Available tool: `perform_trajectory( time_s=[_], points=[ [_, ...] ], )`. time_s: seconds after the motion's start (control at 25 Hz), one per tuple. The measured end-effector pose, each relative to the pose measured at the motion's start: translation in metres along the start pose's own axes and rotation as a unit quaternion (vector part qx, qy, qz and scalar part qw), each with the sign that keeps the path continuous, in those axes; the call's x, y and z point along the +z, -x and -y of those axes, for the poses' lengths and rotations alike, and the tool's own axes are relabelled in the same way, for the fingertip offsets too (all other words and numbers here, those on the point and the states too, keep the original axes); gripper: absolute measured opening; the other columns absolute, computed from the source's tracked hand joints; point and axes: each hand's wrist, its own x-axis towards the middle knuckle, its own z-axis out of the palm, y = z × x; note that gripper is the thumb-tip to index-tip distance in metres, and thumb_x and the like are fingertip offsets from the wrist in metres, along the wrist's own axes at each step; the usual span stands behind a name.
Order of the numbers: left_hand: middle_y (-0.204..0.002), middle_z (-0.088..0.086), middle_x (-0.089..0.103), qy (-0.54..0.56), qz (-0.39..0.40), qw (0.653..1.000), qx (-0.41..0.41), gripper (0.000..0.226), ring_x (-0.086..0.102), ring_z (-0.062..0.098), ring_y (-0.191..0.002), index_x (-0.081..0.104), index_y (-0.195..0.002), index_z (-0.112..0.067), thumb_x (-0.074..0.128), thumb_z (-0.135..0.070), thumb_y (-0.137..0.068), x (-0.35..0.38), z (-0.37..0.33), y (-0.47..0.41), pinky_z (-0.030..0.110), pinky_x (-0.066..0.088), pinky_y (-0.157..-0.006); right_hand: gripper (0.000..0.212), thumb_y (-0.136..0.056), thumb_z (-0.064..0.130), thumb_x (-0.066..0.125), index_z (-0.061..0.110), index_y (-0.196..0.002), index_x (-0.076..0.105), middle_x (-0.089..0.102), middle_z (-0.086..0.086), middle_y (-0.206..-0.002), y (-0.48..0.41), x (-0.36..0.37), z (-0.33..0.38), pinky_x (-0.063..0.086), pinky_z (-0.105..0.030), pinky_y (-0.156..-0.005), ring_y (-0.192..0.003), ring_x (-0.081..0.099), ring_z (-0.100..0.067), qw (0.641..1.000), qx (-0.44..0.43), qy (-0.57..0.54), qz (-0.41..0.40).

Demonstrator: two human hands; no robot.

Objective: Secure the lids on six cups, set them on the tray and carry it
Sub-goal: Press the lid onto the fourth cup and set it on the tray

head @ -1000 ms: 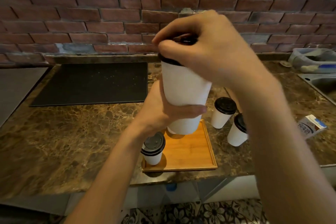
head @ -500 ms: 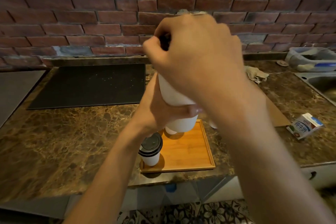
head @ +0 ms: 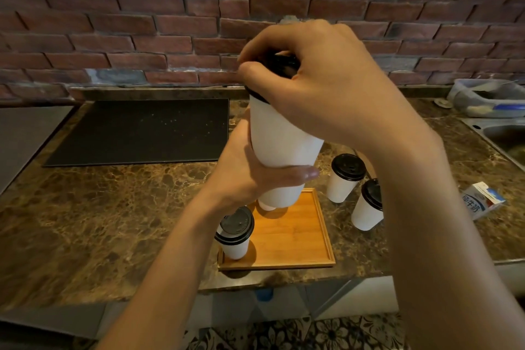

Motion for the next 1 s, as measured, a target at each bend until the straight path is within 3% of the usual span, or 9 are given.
perform_trajectory(
  time_s=[0.16, 0.24, 0.36, 0.48, 0.56, 0.84, 1.0],
  points=[
    [-0.104, -0.021, 0.066, 0.006, -0.012, 1.0, 0.0, 0.076, 0.065, 0.005, -0.098, 0.047, -0.118, -0.03, 0.084, -0.027, -0.052, -0.001, -0.001, -0.002, 0.018, 0.054, -0.071, 0.072, -0.087, 0.063, 0.055, 0.027, -0.147, 0.038, 0.048, 0.01, -0.144, 0.013, 0.0, -0.015, 0.046, -0.029, -0.105, -0.13, 0.047, -0.003, 0.992, -0.009, -0.101, -0.078],
    [-0.105, -0.017, 0.066, 0.015, -0.033, 0.999, -0.001, 0.079, 0.065, 0.008, -0.099, 0.048, -0.12, -0.029, 0.084, -0.027, -0.05, -0.003, 0.0, -0.002, 0.021, 0.054, -0.074, 0.081, -0.081, 0.067, 0.055, 0.031, -0.149, 0.031, 0.047, 0.015, -0.144, 0.024, 0.001, -0.027, 0.048, -0.025, -0.101, -0.127, 0.048, 0.004, 0.975, 0.026, -0.188, -0.117],
    [-0.105, -0.015, 0.066, 0.019, -0.044, 0.999, 0.001, 0.079, 0.065, 0.01, -0.101, 0.048, -0.121, -0.027, 0.084, -0.026, -0.051, -0.007, -0.001, -0.002, 0.022, 0.055, -0.075, 0.09, -0.07, 0.074, 0.059, 0.036, -0.147, 0.033, 0.054, 0.023, -0.13, 0.038, 0.009, -0.043, 0.054, -0.026, -0.092, -0.113, 0.058, 0.009, 0.939, 0.109, -0.313, -0.093],
    [-0.109, -0.01, 0.064, 0.017, -0.04, 0.999, 0.003, 0.078, 0.064, 0.012, -0.102, 0.047, -0.124, -0.024, 0.083, -0.025, -0.054, -0.009, -0.001, -0.002, 0.023, 0.055, -0.076, 0.088, -0.062, 0.073, 0.063, 0.038, -0.14, 0.042, 0.06, 0.024, -0.12, 0.051, 0.027, -0.052, 0.057, -0.024, -0.081, -0.107, 0.062, 0.006, 0.912, 0.153, -0.378, -0.04],
    [-0.113, -0.003, 0.062, 0.02, -0.039, 0.999, 0.0, 0.08, 0.064, 0.013, -0.103, 0.046, -0.126, -0.02, 0.081, -0.025, -0.055, -0.008, -0.001, -0.001, 0.023, 0.055, -0.076, 0.082, -0.065, 0.066, 0.064, 0.038, -0.139, 0.045, 0.062, 0.02, -0.123, 0.056, 0.038, -0.054, 0.057, -0.021, -0.078, -0.109, 0.063, 0.003, 0.903, 0.155, -0.4, -0.017],
    [-0.101, -0.013, 0.065, 0.022, -0.039, 0.999, -0.012, 0.071, 0.065, 0.007, -0.098, 0.047, -0.116, -0.033, 0.079, -0.03, -0.052, -0.008, 0.002, 0.0, 0.02, 0.054, -0.072, 0.072, -0.07, 0.063, 0.068, 0.041, -0.135, 0.048, 0.064, 0.021, -0.121, 0.052, 0.05, -0.055, 0.058, -0.022, -0.08, -0.11, 0.063, 0.001, 0.899, 0.157, -0.408, 0.023],
    [-0.109, -0.008, 0.064, 0.016, -0.022, 1.0, -0.008, 0.076, 0.064, 0.011, -0.104, 0.045, -0.122, -0.028, 0.08, -0.029, -0.054, -0.011, 0.001, -0.001, 0.023, 0.055, -0.077, 0.08, -0.063, 0.057, 0.074, 0.034, -0.134, 0.048, 0.065, 0.017, -0.118, 0.05, 0.053, -0.05, 0.057, -0.021, -0.083, -0.107, 0.062, 0.001, 0.903, 0.147, -0.403, 0.018]
  ],
)
